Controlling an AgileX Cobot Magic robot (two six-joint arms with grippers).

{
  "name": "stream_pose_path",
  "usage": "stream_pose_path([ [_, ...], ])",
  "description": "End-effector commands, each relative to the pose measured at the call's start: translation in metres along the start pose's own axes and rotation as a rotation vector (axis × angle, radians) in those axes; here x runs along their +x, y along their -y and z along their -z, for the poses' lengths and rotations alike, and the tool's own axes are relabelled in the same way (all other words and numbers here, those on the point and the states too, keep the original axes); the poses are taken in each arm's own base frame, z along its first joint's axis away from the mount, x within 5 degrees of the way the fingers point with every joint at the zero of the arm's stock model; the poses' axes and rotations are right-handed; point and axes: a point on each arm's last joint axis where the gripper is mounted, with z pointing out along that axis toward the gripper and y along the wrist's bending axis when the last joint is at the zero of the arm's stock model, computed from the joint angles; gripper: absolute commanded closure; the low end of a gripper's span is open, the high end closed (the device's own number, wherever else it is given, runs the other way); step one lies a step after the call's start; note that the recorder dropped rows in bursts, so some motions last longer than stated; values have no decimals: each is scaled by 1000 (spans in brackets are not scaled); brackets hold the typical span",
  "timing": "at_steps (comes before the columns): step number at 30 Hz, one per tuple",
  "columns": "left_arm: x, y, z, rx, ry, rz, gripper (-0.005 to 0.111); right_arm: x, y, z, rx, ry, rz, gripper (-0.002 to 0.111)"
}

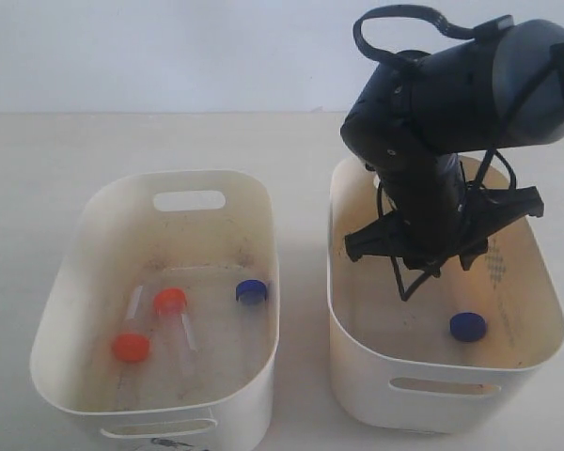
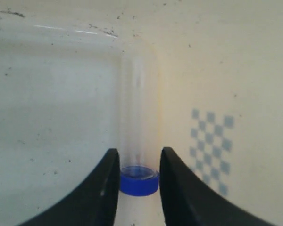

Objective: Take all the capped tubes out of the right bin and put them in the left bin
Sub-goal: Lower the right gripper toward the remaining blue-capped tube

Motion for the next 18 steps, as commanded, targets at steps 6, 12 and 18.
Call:
stream_pose_path([
  [6, -3, 0, 0, 1, 20, 18, 102, 0, -2, -5, 16, -7, 19, 36],
  [12, -3, 0, 0, 1, 20, 18, 102, 2, -7, -12, 17, -40, 20, 45],
  [18, -3, 0, 0, 1, 20, 18, 102, 2, -7, -13, 19, -42, 21, 60],
])
